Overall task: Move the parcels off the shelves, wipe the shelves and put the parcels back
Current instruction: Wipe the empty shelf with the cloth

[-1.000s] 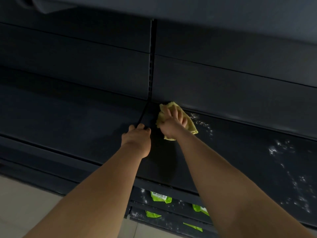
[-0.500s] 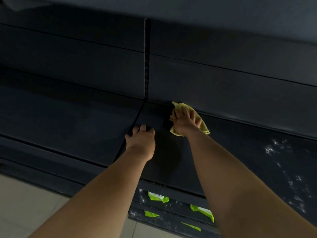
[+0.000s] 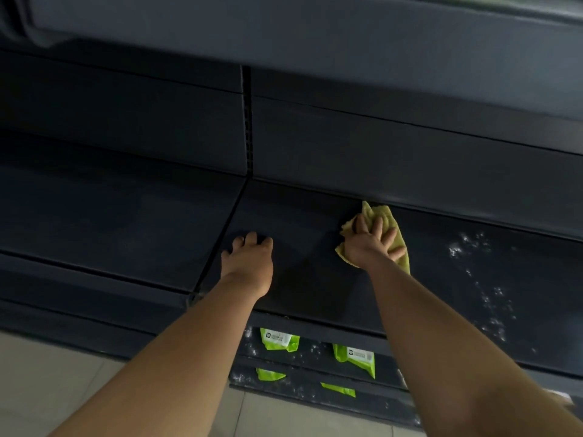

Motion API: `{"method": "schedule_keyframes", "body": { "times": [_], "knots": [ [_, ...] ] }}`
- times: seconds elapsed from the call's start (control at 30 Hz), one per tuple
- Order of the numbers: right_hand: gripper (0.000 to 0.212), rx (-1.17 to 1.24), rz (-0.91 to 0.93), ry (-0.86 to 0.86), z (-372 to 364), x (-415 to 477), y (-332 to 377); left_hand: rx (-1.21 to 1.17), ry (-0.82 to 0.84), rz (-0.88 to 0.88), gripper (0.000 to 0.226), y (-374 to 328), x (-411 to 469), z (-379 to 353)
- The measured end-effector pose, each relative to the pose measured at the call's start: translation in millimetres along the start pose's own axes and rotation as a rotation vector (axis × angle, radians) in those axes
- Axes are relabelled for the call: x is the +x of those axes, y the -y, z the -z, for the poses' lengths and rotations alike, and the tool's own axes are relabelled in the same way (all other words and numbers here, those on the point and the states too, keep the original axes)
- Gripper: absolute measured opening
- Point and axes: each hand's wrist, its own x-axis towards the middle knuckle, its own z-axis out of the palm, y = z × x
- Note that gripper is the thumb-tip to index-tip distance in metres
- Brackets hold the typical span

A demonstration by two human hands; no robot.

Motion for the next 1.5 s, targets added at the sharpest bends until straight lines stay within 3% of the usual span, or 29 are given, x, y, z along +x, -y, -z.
{"method": "schedule_keyframes", "body": {
  "times": [0.47, 0.7, 0.8, 0.9, 1.1, 1.33, 1.5],
  "knots": [
    [0.061, 0.044, 0.051, 0.114, -31, -77, -2, -0.077, -0.017, 0.034, 0.042, 33, -57, -2],
    [0.064, 0.005, 0.175, 0.146, -63, -117, 30, -0.181, 0.05, -0.021, 0.057, 59, -78, -5],
    [0.074, -0.061, 0.239, 0.133, -76, -132, 43, -0.207, 0.066, -0.035, 0.054, 63, -84, -4],
    [0.072, -0.108, 0.341, 0.103, -85, -142, 42, -0.21, 0.075, -0.029, 0.05, 59, -88, -3],
    [0.061, -0.15, 0.477, 0.043, -83, -141, 12, -0.169, 0.099, -0.008, 0.045, 32, -90, -4],
    [0.057, -0.137, 0.404, 0.015, -61, -125, -53, -0.105, 0.103, -0.014, 0.033, -23, -89, -10],
    [0.056, -0.134, 0.356, 0.025, -36, -111, -104, -0.078, 0.086, 0.002, 0.04, -61, -89, -14]
  ]
}}
